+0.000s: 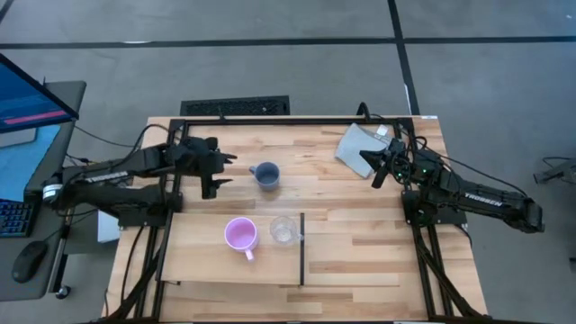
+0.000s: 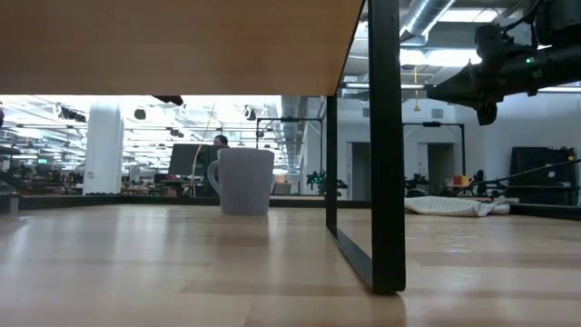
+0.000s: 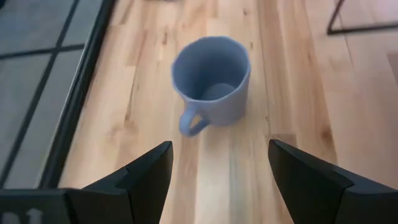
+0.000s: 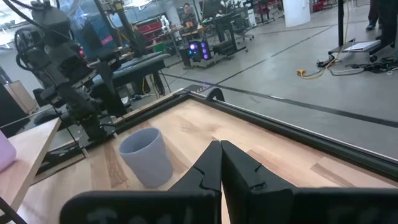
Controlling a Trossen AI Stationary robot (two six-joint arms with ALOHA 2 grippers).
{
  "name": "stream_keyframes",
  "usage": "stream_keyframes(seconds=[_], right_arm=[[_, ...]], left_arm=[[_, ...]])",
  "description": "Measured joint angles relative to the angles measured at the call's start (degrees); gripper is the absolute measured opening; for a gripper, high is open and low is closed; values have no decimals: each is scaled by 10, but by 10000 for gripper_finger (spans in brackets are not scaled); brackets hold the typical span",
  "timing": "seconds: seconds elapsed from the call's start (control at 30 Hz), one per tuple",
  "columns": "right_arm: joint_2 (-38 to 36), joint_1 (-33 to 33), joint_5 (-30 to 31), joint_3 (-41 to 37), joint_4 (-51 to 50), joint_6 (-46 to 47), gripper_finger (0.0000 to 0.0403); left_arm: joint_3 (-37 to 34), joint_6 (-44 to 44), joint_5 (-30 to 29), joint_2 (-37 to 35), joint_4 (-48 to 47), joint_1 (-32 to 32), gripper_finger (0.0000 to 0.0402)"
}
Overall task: Stack small to large cups/mugs on shelf
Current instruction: Put the gray mug on the shelf
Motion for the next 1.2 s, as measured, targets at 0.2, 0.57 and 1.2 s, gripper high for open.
stream_keyframes(seconds=[0.2,0.57,1.2], right_arm=[[0,0,0,0,0,0,27],[0,0,0,0,0,0,27],[0,0,0,0,-1,0,27]], left_arm=[[46,93,32,65,-12,17,256],[79,204,66,191,-34,60,256],[150,364,91,291,-41,59,256]])
